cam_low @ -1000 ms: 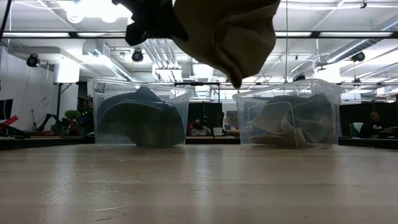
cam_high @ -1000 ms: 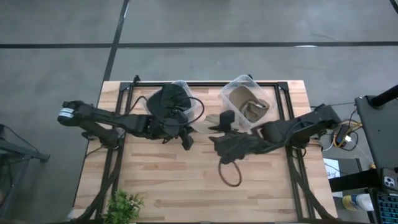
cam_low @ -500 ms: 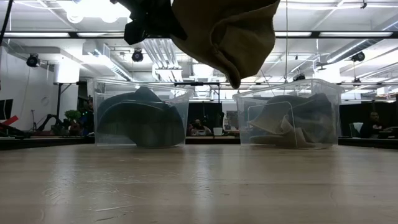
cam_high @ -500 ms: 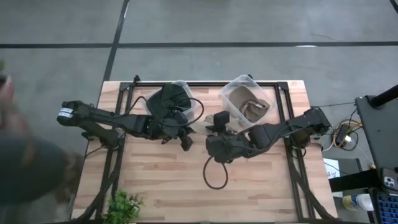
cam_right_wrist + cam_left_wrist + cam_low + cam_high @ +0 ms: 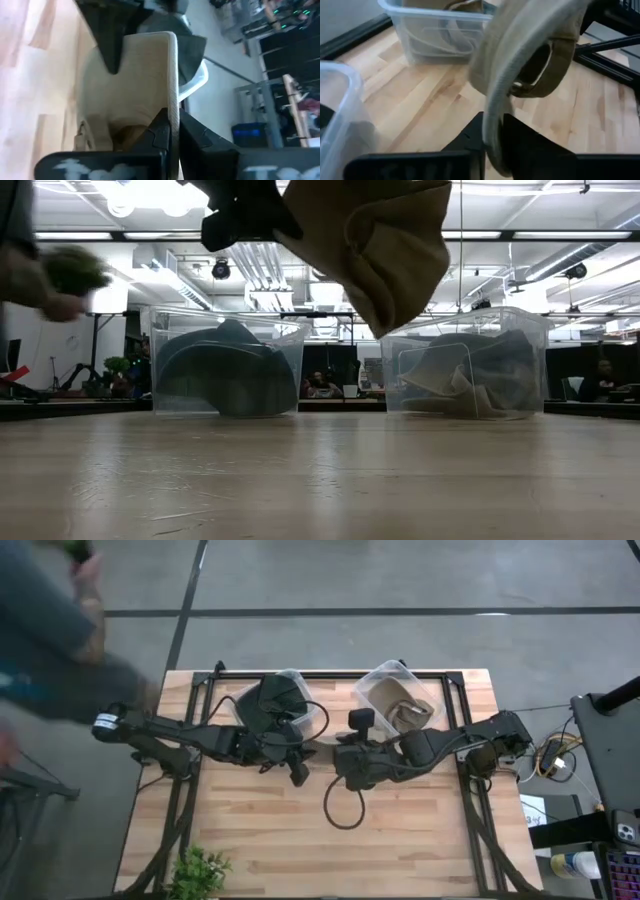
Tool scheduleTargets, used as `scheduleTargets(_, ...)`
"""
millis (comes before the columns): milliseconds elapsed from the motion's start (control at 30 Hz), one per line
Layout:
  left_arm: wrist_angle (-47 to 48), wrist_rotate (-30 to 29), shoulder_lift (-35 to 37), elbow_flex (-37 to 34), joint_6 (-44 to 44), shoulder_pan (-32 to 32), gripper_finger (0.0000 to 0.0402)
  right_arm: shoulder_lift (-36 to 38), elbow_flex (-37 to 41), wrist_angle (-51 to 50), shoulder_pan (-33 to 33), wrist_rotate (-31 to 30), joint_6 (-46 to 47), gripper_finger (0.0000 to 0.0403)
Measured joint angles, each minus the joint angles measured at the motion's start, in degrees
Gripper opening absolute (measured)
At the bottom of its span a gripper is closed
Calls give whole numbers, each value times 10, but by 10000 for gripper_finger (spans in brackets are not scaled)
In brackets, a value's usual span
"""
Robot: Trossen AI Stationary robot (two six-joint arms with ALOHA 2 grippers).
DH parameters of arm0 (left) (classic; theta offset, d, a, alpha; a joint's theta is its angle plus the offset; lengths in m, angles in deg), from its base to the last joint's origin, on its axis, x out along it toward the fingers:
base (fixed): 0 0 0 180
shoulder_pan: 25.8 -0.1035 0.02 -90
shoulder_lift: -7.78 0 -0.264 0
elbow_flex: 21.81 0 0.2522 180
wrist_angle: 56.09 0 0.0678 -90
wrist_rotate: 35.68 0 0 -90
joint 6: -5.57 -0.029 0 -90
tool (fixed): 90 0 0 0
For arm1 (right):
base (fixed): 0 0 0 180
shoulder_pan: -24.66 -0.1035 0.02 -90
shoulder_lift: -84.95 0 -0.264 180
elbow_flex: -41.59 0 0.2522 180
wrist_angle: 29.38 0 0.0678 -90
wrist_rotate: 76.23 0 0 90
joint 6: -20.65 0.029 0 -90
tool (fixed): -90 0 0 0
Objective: Pick & Place hat
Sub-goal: Put the brown cap into the right transparent bin
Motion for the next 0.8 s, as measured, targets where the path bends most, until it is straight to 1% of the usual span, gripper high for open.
scheduleTargets(133,1,-1,1,0,-30,-2,89,0,-7,-26,9,29,32,11)
scheduleTargets(300,-25,-16,5,0,-69,-3,144,0,-8,-80,19,38,63,10)
scheduleTargets(400,-47,-28,13,0,-103,-3,168,4,-8,-109,31,39,77,10)
scheduleTargets(467,-60,-29,21,0,-123,-3,176,10,-8,-125,42,38,82,10)
scheduleTargets(600,-70,-28,29,0,-163,1,180,27,-19,-162,73,36,96,9)
scheduleTargets(800,-92,-27,31,0,-207,14,181,62,-61,-193,145,28,95,9)
